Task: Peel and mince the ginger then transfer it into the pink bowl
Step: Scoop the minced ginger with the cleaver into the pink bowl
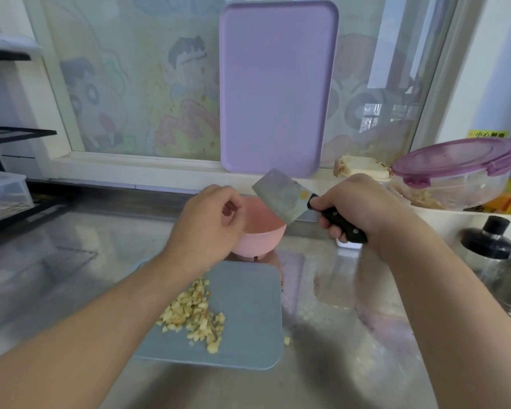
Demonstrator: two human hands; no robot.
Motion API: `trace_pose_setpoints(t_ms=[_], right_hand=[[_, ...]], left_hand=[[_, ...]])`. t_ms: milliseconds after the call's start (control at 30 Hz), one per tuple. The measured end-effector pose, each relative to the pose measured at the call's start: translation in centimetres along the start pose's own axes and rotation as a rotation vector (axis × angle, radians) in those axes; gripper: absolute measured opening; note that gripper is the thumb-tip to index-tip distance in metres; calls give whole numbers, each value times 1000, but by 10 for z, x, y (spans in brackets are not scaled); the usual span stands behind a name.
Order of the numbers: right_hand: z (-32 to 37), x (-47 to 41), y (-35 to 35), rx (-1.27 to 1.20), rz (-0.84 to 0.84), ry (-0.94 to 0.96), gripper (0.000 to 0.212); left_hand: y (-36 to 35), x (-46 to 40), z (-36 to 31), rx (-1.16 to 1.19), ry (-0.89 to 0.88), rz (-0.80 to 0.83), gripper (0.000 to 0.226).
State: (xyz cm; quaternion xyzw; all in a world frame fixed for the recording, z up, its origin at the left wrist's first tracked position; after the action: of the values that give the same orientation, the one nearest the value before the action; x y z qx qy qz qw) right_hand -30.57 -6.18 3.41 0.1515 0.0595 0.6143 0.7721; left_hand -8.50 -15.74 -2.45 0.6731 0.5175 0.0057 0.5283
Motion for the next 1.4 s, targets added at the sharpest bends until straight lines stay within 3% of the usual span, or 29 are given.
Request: trace_pose_setpoints(t_ms=[67,133,200,267,600,767,967,1133,1233,1400], right_hand=[[1,1,-3,-52,-38,23,8],[2,3,-7,-81,-61,52,7],[1,10,-10,-77,-69,90,8],[-1,22,-14,-53,-46,129,8],[-61,69,-18,-313,17,193,8],[-64,66,-16,-435,62,260,5],[-60,73,-34,-188,216,212,13],[-54,80,-46,135,231,113,14],[-49,84,-50,333,214,96,9],[-44,88,-53,516,172,48,8]], left_hand=[[4,25,-21,109,-48,21,12],[-3,57,-38,190,-74,259,11],[-19,87,-45,110,-55,516,3],[-31,109,-42,48,-14,606,16],[-42,128,-53,59,37,494,10],[-20,115,-30,154,136,259,6],[-4,114,12,-82,246,285,12],[13,117,31,18,343,72,13],[19,103,46,-47,376,160,20],[13,86,55,-50,393,526,47]])
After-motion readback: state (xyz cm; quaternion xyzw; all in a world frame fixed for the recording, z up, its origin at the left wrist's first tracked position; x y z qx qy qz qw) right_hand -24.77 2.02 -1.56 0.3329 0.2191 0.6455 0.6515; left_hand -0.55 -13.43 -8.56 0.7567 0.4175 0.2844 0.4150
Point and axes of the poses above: each hand's wrist, its own x-axis away from the middle knuckle, its own y-axis out of the back of the hand, z = x × y, the point moved 1 cm from there along -x, towards the middle knuckle, and after that the axes turned 12 degrees about z, right-handed, at the moved point
